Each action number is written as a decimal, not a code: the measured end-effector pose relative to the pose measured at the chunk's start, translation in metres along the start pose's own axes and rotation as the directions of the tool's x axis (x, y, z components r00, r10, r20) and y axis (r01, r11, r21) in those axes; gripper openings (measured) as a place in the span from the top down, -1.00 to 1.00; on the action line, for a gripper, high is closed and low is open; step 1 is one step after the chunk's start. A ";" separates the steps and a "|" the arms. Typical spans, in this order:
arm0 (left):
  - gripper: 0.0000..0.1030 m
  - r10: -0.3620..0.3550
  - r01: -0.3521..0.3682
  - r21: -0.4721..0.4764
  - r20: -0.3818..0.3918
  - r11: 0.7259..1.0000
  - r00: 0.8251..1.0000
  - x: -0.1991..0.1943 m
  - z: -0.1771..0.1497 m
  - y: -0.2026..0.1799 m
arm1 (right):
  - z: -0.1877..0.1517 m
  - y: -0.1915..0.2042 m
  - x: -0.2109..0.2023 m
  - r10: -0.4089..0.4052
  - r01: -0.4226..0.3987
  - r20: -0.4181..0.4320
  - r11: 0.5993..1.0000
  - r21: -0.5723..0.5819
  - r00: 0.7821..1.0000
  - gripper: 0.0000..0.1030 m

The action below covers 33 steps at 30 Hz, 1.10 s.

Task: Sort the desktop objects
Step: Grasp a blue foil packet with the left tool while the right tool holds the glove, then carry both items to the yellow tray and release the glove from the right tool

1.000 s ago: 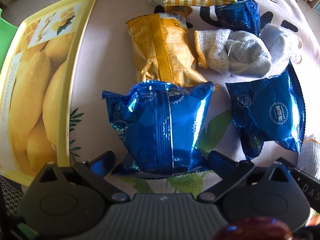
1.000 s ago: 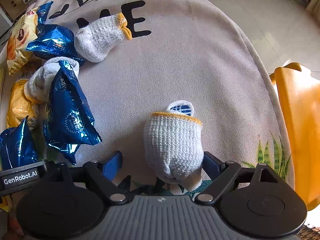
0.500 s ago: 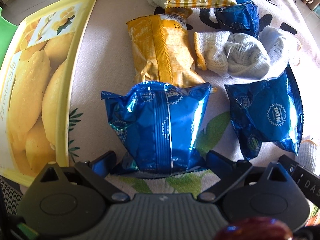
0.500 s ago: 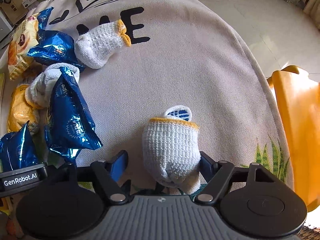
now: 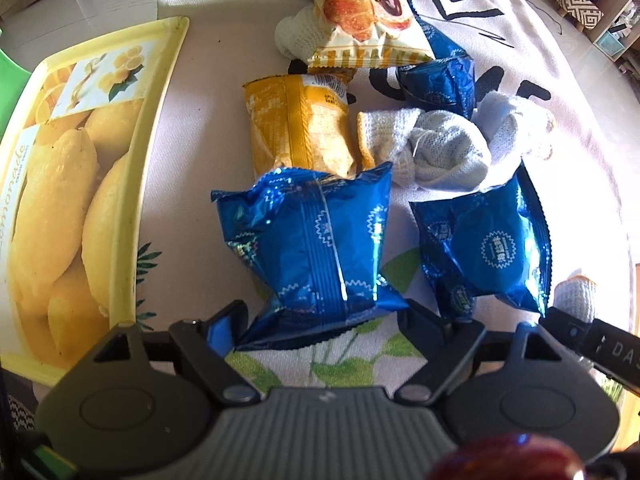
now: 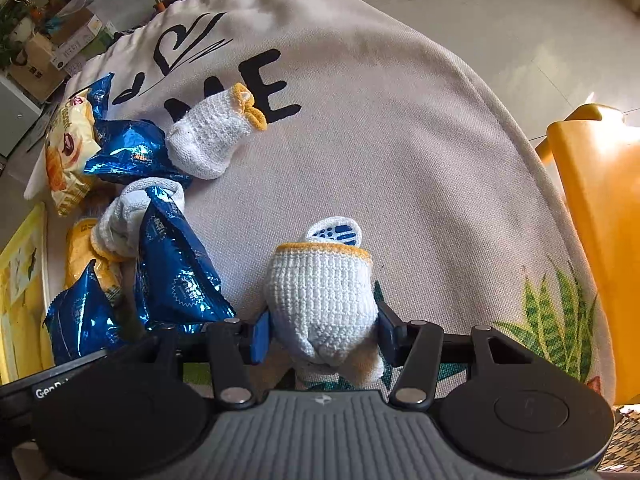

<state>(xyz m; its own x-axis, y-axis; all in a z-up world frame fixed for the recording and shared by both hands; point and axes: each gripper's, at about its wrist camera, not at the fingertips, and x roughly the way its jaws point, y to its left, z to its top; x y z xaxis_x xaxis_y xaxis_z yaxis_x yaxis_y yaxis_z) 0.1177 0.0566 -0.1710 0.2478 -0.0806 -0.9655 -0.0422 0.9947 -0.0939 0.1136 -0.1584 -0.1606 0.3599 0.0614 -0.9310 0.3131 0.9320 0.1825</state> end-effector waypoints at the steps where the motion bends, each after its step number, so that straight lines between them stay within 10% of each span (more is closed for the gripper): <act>1: -0.49 -0.007 0.007 0.006 0.006 1.000 1.000 -0.003 0.002 0.004 | 0.000 -0.001 -0.003 0.012 -0.012 0.010 1.000 0.003 1.000 -0.03; 22: -0.45 -0.227 0.238 -0.145 0.086 0.960 0.970 -0.040 0.032 0.060 | -0.022 0.029 -0.055 0.104 -0.098 0.076 0.992 -0.075 0.992 -0.03; 33: -0.45 -0.161 0.228 -0.288 0.238 0.930 0.958 -0.087 0.057 0.122 | -0.021 0.120 -0.057 0.311 -0.314 -0.058 0.903 -0.293 0.949 -0.03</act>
<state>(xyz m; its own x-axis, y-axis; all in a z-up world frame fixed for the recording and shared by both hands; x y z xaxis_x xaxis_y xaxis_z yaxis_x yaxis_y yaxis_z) 0.1467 0.1889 -0.0847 0.4746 -0.2224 -0.8516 -0.2619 0.8881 -0.3778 0.1124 -0.0431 -0.0920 0.3882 0.3690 -0.8445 -0.0875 0.9270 0.3648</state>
